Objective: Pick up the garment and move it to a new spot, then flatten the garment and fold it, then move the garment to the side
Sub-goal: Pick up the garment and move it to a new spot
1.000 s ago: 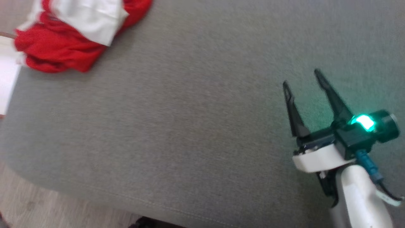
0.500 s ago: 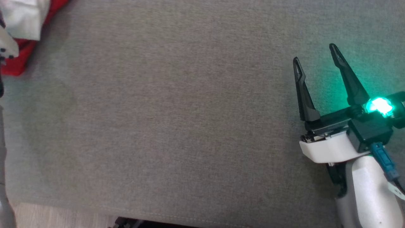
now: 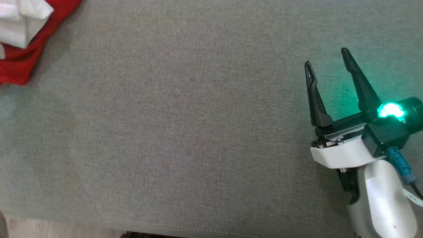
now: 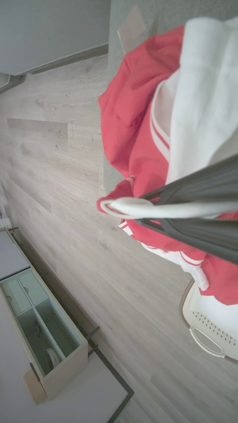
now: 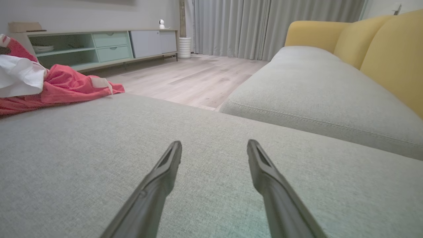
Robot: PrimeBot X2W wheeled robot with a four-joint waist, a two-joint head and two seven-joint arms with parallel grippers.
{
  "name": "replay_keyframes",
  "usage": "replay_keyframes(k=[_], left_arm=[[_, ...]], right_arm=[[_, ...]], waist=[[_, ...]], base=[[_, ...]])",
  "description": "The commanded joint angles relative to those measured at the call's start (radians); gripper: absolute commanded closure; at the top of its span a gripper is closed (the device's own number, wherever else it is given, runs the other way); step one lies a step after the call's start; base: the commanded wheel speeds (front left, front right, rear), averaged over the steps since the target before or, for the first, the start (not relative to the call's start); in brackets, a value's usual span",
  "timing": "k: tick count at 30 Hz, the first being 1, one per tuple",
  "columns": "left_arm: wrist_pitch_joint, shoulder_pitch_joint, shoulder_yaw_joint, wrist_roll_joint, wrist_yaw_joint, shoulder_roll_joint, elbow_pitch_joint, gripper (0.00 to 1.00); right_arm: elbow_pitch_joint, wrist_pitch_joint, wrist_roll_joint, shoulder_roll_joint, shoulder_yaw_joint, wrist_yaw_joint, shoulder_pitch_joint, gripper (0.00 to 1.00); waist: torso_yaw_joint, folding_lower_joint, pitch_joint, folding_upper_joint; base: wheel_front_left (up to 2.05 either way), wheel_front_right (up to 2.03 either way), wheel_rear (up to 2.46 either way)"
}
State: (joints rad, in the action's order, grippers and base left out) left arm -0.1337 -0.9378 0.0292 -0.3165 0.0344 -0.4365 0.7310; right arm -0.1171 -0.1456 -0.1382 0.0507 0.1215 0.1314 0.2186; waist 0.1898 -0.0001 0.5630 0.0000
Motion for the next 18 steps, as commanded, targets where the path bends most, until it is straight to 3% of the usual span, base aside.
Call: replay_keyframes(k=[1,12,18], left_arm=[[0.009,-0.028,-0.027,0.013,0.001,-0.089,-0.048,1.00],[-0.086,-0.076,0.086,0.076,-0.075,-0.136,-0.250,1.00],[-0.151,-0.122,0.176,0.095,-0.112,-0.095,-0.393,1.00]], right_arm=[[-0.011,-0.017,0.019,-0.001,0.027,-0.001,0.001,0.00],[0.137,-0.093,0.131,-0.001,-0.029,-0.001,-0.055,0.00],[0.184,-0.109,0.178,-0.001,-0.054,-0.001,-0.092,0.00]], waist=[[-0.015,0.0001,-0.054,0.0000],[-0.122,0.0001,-0.309,0.0000],[-0.194,0.0001,-0.405,0.0000]], base=[[0.00,0.00,0.00],[0.00,0.00,0.00],[0.00,0.00,0.00]])
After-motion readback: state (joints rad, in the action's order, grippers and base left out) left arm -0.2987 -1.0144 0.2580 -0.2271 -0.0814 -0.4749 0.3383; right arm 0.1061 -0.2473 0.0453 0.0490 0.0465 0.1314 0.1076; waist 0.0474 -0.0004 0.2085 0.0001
